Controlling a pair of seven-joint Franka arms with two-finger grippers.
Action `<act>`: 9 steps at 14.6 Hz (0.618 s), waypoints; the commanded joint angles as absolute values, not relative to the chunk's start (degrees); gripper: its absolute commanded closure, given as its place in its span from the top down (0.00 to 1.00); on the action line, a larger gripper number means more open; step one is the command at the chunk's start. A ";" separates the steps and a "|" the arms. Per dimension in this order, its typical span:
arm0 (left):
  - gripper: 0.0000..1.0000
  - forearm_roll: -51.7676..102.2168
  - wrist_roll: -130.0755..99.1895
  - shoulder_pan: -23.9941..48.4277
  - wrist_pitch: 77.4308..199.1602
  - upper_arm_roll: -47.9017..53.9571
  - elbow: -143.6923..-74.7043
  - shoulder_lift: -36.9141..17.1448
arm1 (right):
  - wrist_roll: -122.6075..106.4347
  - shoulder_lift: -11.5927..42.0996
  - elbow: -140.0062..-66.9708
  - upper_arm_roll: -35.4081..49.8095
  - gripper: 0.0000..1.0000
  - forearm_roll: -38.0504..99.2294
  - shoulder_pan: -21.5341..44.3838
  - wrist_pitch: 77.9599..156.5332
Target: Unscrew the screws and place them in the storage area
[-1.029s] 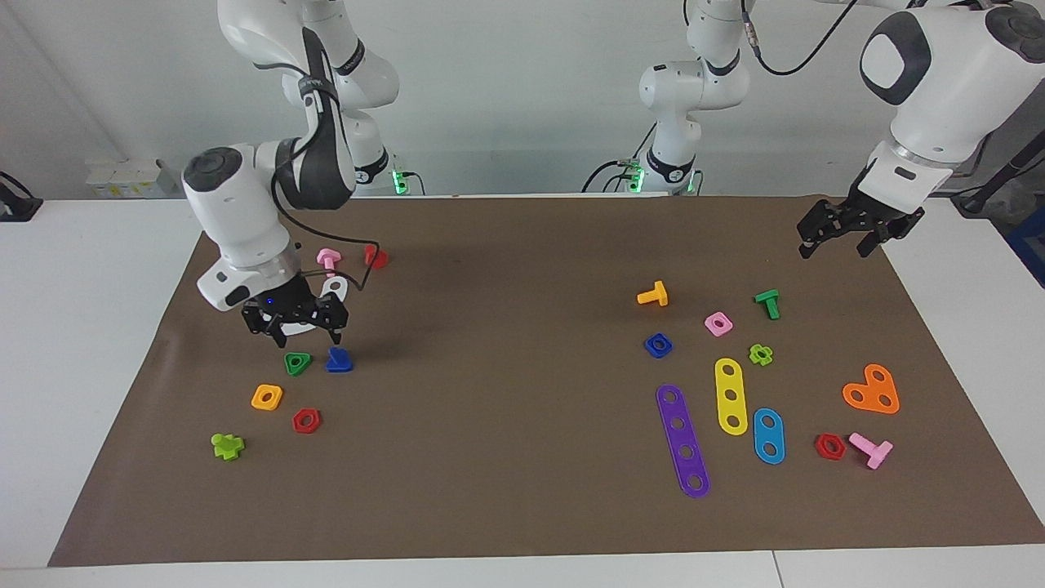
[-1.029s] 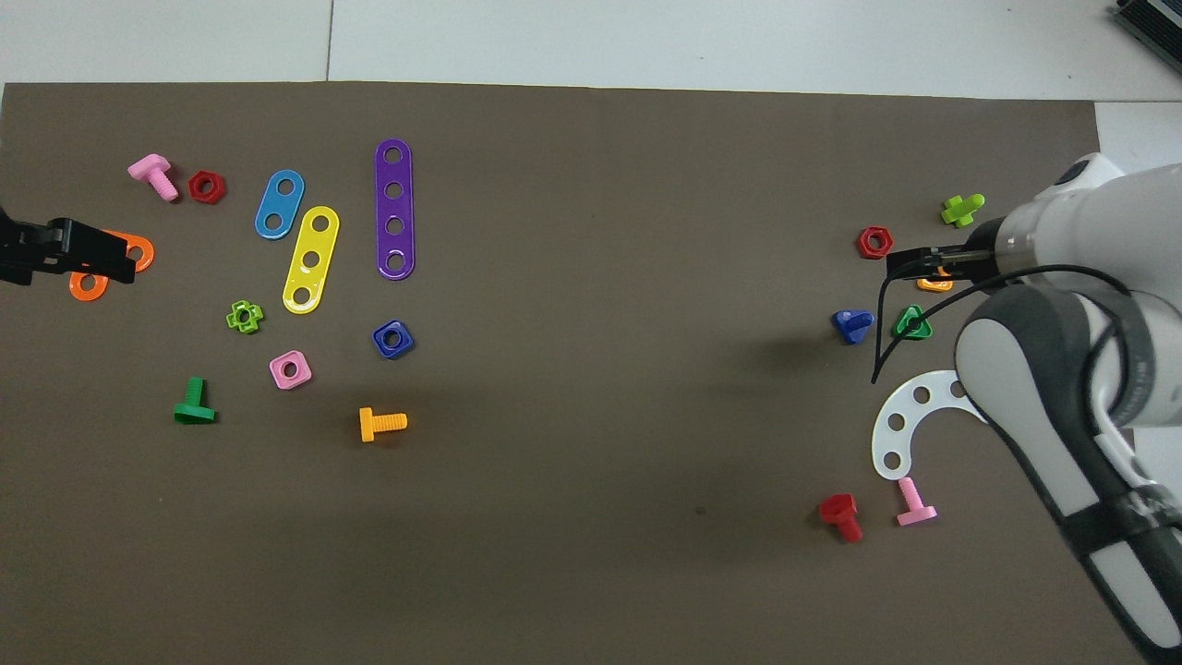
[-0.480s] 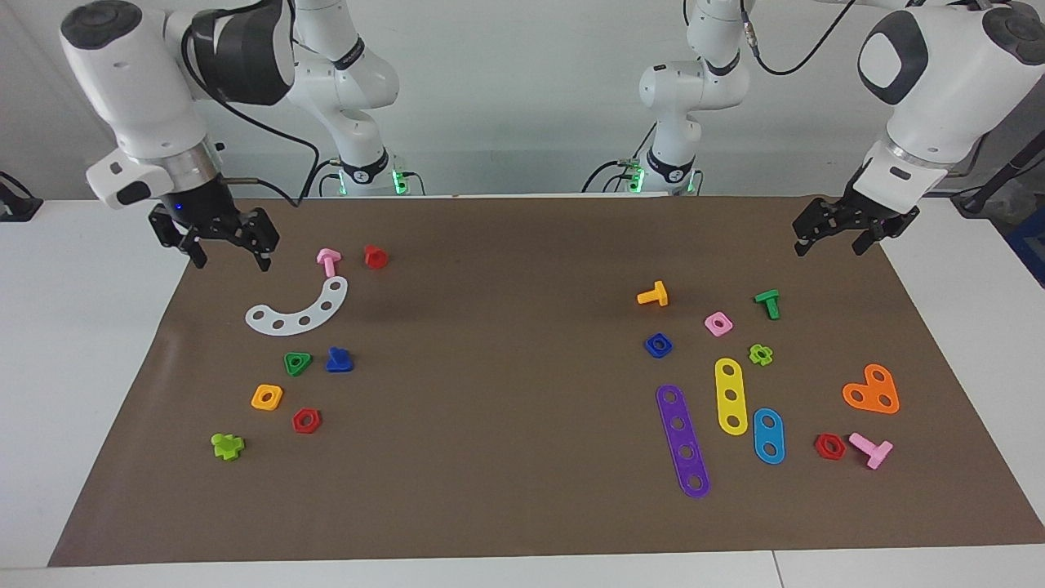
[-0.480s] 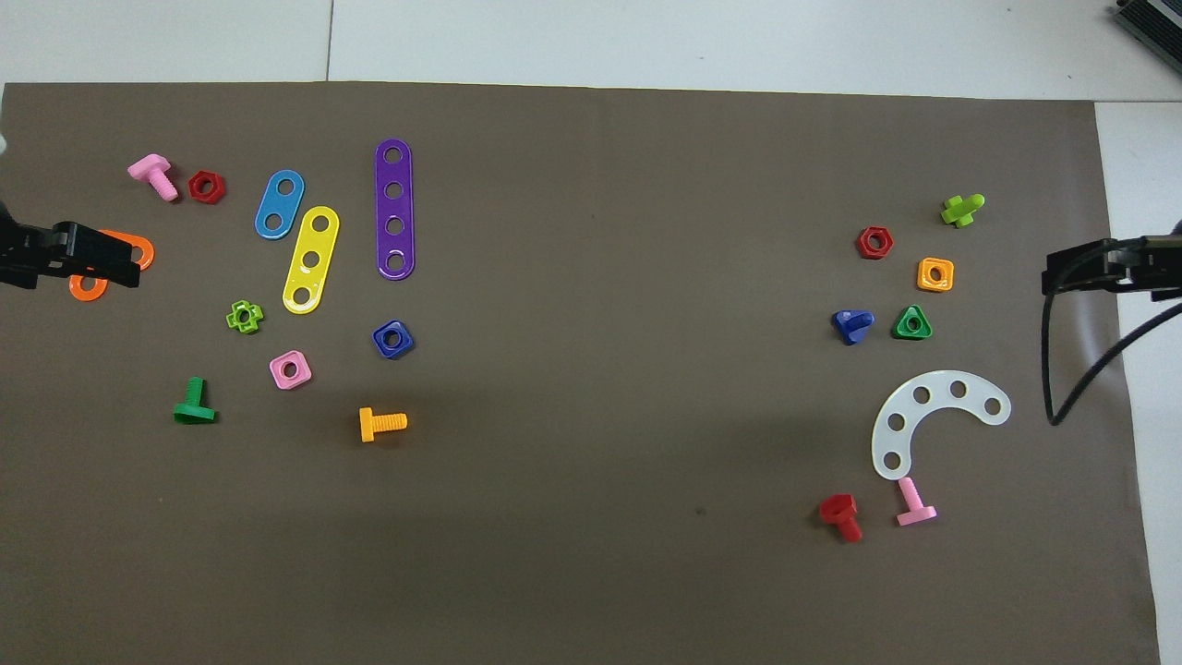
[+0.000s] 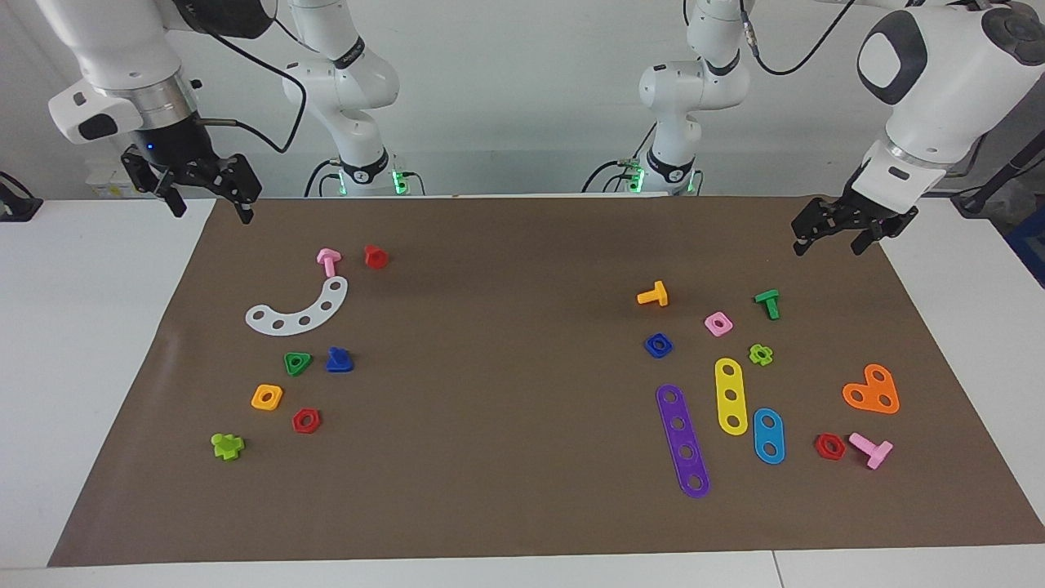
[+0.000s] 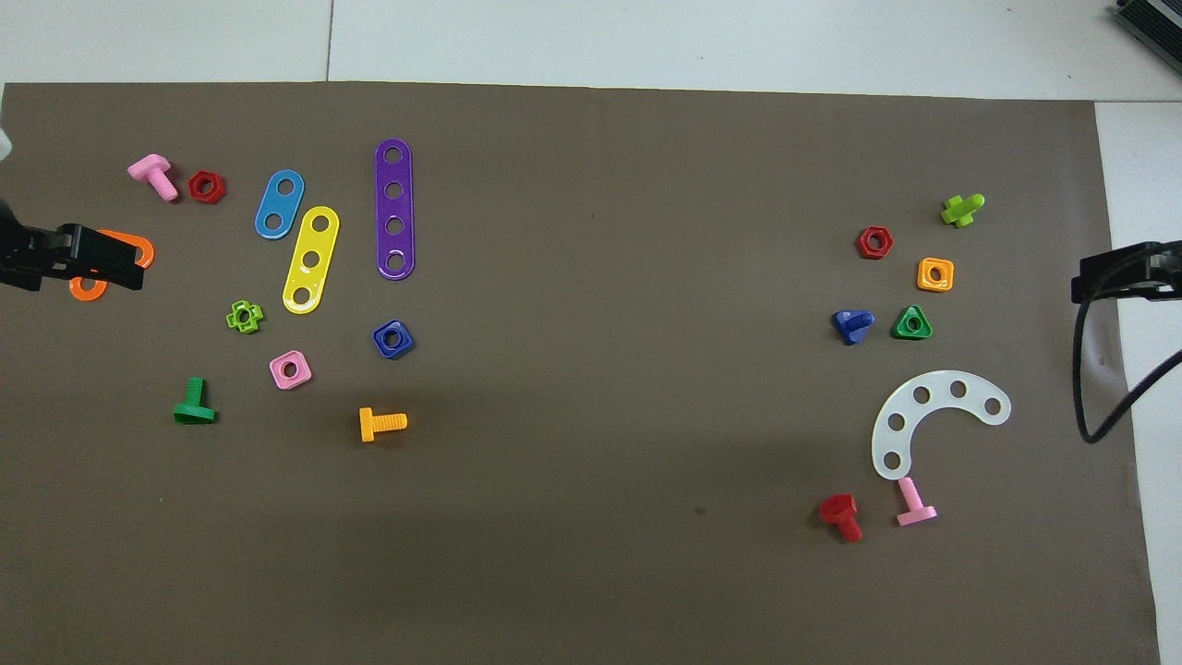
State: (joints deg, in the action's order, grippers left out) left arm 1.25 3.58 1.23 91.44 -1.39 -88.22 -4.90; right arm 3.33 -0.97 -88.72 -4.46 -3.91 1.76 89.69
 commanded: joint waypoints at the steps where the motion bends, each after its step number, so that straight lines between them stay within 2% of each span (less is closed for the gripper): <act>1: 1.00 2.11 4.48 1.41 91.06 -1.67 -90.26 -2.99 | 4.39 -1.41 -89.21 -3.78 1.00 -3.87 1.23 88.68; 9: 1.00 2.11 4.48 1.41 91.14 -1.67 -90.61 -2.90 | 4.75 -2.11 -90.09 -3.60 1.00 -1.76 2.02 86.75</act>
